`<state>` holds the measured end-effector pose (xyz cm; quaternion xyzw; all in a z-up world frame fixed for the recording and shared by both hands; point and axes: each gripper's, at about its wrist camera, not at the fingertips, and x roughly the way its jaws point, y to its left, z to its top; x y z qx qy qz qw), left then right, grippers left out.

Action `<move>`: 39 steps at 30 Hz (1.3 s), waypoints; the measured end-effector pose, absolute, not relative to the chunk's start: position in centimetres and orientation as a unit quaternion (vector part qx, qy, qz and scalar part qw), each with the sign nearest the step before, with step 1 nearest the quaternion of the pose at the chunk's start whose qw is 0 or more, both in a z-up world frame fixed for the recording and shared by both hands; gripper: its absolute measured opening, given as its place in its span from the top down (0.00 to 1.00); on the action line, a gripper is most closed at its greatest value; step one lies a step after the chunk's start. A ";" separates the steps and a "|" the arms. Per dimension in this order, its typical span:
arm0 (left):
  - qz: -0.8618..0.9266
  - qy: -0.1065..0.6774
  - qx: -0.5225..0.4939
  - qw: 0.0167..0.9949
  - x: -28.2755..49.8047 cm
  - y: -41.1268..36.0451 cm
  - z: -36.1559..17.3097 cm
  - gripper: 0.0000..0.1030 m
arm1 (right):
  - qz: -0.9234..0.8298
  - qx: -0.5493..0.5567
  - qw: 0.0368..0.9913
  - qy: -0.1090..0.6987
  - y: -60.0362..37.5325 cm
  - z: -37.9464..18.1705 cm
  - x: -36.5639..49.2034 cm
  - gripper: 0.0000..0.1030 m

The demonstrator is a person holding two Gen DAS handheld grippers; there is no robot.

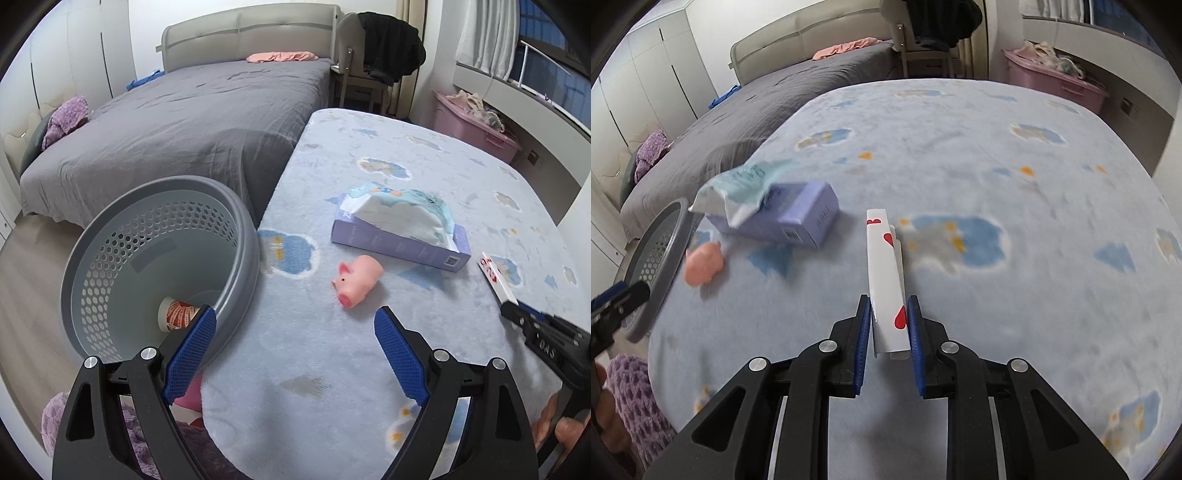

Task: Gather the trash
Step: 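Grasp the white playing card with the right tool and lift it, then grasp the pink toy pig with the left tool while the right tool holds the card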

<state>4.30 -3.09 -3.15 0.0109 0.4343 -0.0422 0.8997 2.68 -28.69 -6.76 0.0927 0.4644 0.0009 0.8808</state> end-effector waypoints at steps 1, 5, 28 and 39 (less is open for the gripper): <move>-0.044 0.434 0.012 0.900 4.2 -3.2 -3.1 0.17 | 0.000 0.094 0.880 0.465 -28.9 -6.9 2.2 0.81; -0.049 0.432 0.013 0.900 3.9 -3.7 -3.0 0.17 | 0.005 0.094 0.878 0.470 -29.2 -7.3 1.0 0.81; -0.050 0.435 0.021 0.899 3.4 -4.1 -3.5 0.17 | 0.013 0.074 0.887 0.456 -28.8 -6.7 2.4 0.79; -0.061 0.447 0.035 0.892 5.1 -5.6 -5.1 0.17 | 0.035 0.102 0.897 0.429 -29.1 -4.9 1.1 0.80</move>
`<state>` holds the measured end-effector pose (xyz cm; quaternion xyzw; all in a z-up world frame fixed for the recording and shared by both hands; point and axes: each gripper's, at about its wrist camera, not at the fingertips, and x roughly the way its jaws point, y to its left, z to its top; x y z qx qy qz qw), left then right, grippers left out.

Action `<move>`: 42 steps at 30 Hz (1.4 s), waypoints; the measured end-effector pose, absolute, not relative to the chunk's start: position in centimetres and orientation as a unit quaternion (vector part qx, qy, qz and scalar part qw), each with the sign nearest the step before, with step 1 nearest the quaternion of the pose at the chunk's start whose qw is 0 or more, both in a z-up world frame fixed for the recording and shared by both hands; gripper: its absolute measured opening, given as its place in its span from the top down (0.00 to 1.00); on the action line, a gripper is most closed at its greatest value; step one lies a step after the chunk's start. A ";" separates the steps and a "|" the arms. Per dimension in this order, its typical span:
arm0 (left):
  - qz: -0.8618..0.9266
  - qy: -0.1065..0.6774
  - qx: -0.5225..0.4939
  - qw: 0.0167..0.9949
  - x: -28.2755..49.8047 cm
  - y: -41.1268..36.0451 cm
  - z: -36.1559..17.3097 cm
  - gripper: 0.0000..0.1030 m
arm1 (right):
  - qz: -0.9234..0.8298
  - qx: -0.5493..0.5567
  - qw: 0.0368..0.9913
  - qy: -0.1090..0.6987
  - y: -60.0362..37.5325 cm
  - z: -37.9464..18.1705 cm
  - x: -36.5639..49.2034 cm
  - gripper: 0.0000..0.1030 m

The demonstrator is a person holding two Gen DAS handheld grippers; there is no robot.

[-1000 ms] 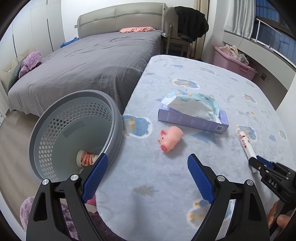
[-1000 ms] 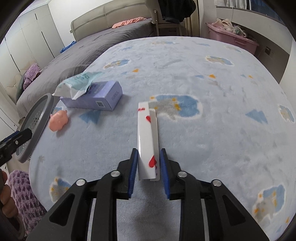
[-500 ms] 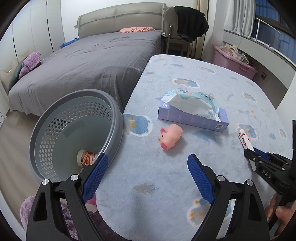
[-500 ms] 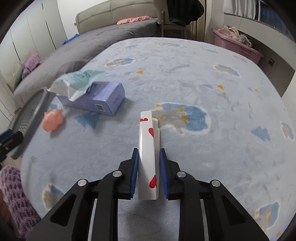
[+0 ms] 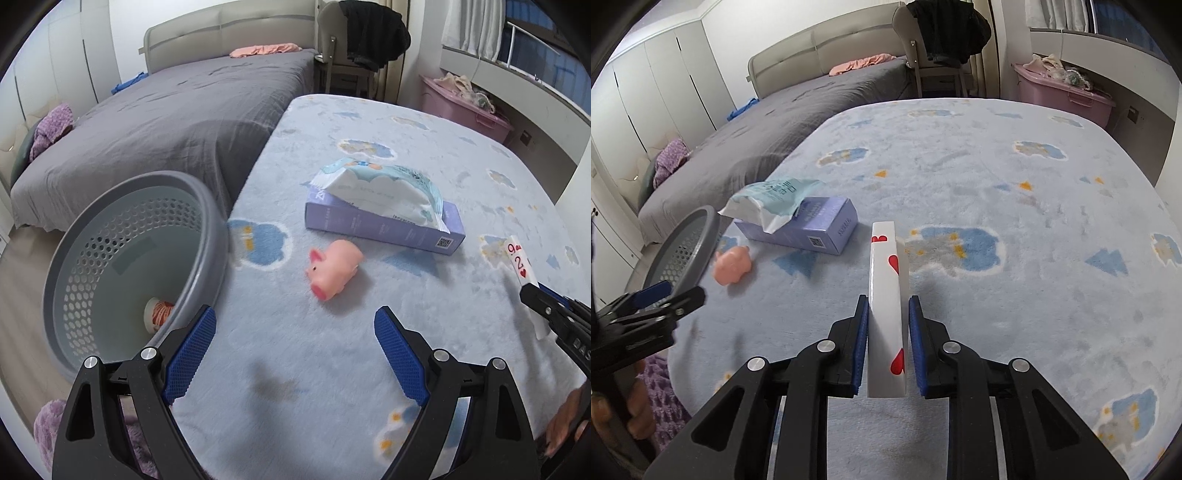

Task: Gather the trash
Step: 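Grasp the pink toy pig with the left tool while the right tool holds the card, then carry the pig and card over the grey basket with both tools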

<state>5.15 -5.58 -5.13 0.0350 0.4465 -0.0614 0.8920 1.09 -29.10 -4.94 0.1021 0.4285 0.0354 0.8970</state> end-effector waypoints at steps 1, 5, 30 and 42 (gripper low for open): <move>-0.063 0.447 0.036 0.892 5.5 -5.9 -5.3 0.17 | 0.037 0.103 0.897 0.428 -29.1 -4.9 1.1 0.80; -0.069 0.451 0.037 0.889 7.0 -6.8 -6.0 0.17 | 0.046 0.110 0.895 0.430 -29.1 -5.1 1.2 0.80; -0.085 0.445 0.037 0.891 7.0 -7.0 -6.3 0.61 | 0.060 0.113 0.893 0.432 -28.5 -5.4 1.1 0.80; -0.058 0.392 0.030 0.917 4.6 -1.3 -2.1 0.61 | 0.109 0.084 0.898 0.418 -21.7 -2.9 1.3 0.80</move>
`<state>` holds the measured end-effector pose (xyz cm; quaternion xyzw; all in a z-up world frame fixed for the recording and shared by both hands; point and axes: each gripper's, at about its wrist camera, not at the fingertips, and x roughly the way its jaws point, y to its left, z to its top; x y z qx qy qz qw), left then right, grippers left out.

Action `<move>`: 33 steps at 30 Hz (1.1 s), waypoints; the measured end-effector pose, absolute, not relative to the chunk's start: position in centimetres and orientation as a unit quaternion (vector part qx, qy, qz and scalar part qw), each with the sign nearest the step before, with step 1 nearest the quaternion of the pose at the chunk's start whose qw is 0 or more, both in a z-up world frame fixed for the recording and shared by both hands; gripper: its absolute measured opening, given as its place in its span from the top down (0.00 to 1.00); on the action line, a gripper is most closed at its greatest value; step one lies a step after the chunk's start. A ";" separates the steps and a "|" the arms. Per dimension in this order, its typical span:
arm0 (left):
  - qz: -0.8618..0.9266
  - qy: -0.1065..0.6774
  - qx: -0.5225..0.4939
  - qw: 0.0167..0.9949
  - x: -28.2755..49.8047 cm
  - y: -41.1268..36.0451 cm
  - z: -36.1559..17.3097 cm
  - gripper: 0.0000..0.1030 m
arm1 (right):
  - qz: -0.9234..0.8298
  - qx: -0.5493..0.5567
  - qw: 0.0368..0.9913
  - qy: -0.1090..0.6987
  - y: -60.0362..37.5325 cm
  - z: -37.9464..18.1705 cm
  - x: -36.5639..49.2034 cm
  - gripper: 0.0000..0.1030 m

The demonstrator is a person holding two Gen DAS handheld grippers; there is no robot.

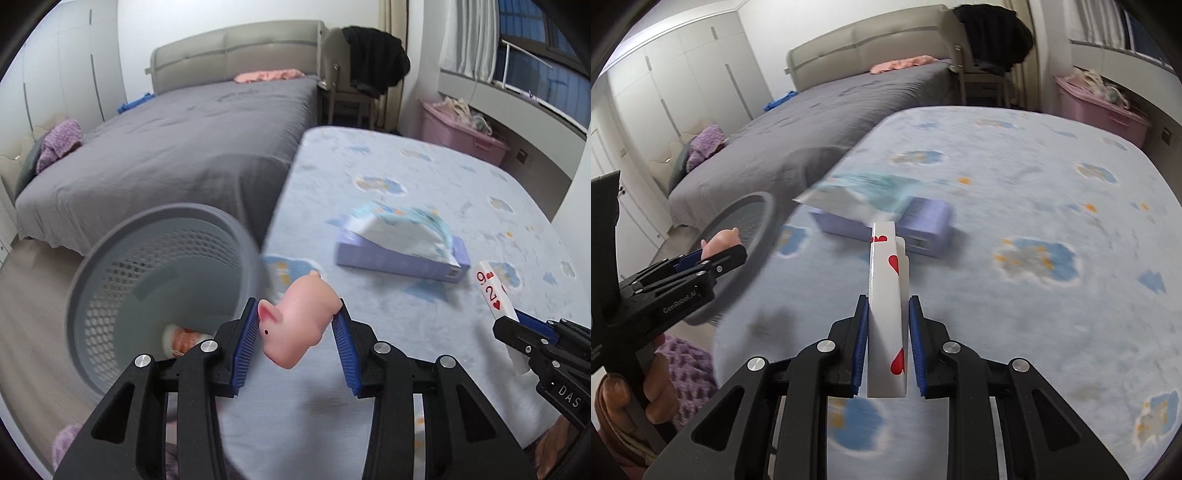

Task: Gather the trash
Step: 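Carry the pig and card over the grey basket with both tools, then open both tools to drop the pig and card into the basket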

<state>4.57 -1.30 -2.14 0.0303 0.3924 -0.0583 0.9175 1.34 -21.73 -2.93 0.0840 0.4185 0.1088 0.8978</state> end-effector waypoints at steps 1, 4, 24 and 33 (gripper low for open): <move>-0.055 0.389 0.029 0.919 4.6 -0.4 -1.9 0.61 | 0.115 0.081 0.899 0.416 -20.8 -2.6 1.6 0.80; -0.040 0.384 0.023 0.922 4.8 2.3 -1.6 0.61 | 0.137 0.072 0.899 0.410 -17.9 -1.8 2.4 0.80; 0.044 0.396 -0.027 0.917 9.8 15.8 -5.0 0.60 | 0.244 0.014 0.872 0.424 -0.6 -2.6 11.0 0.79; 0.071 0.397 -0.037 0.914 9.9 17.1 -5.6 0.43 | 0.249 0.006 0.868 0.430 1.2 -3.7 12.6 0.73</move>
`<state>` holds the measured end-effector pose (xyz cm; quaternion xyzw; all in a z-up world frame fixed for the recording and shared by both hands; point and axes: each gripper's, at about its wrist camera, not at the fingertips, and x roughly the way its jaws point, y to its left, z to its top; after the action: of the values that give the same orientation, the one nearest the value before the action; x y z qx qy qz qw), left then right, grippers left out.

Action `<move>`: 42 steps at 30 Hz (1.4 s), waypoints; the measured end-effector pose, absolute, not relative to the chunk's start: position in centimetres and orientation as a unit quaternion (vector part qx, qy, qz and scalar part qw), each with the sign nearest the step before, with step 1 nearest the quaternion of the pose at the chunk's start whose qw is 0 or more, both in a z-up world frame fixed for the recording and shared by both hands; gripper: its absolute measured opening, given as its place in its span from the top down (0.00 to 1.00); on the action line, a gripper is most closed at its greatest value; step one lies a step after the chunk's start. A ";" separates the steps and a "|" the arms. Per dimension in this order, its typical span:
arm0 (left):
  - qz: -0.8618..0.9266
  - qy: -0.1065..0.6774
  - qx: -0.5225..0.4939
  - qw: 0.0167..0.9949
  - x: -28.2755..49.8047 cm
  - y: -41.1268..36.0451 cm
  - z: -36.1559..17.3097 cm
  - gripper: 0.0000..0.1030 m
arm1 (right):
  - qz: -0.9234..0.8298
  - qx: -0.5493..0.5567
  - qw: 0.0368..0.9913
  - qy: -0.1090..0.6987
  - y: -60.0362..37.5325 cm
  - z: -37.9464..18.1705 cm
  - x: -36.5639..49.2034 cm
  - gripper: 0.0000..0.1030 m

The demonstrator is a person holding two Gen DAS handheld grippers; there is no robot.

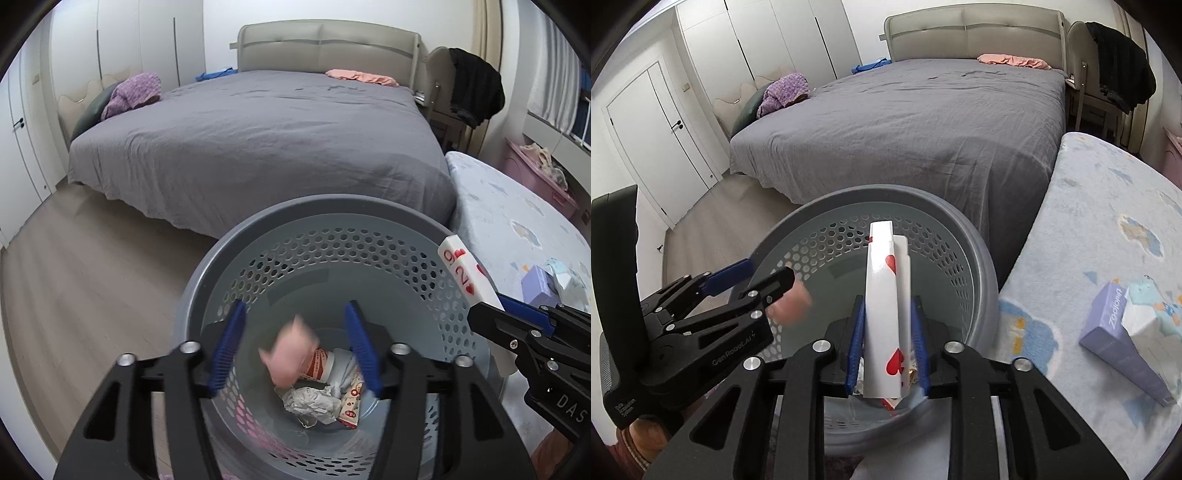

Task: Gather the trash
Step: 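Open both tools to drop the pig and card into the basket, then move the open right tool over the light-blue wet-wipes pack on the mattress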

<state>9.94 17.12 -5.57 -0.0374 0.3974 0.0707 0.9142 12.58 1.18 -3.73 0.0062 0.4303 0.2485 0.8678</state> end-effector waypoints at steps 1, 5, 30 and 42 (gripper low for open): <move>0.072 0.397 -0.038 0.914 9.9 17.2 -5.6 0.43 | 0.246 0.004 0.869 0.429 1.2 -3.8 12.6 0.71; 0.082 0.397 -0.039 0.913 9.8 17.4 -5.7 0.33 | 0.241 0.004 0.870 0.429 0.9 -4.0 12.8 0.67; 0.086 0.387 -0.043 0.917 9.1 17.3 -5.6 0.21 | 0.221 0.005 0.879 0.423 -0.4 -3.5 11.2 0.55; 0.068 0.383 -0.041 0.920 8.8 15.5 -4.9 0.11 | 0.183 0.010 0.894 0.410 -4.9 -2.6 8.3 0.46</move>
<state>8.76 15.55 -4.93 -0.0408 0.3830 0.0678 0.9204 8.30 -4.88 -2.60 0.0097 0.4096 0.1831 0.8936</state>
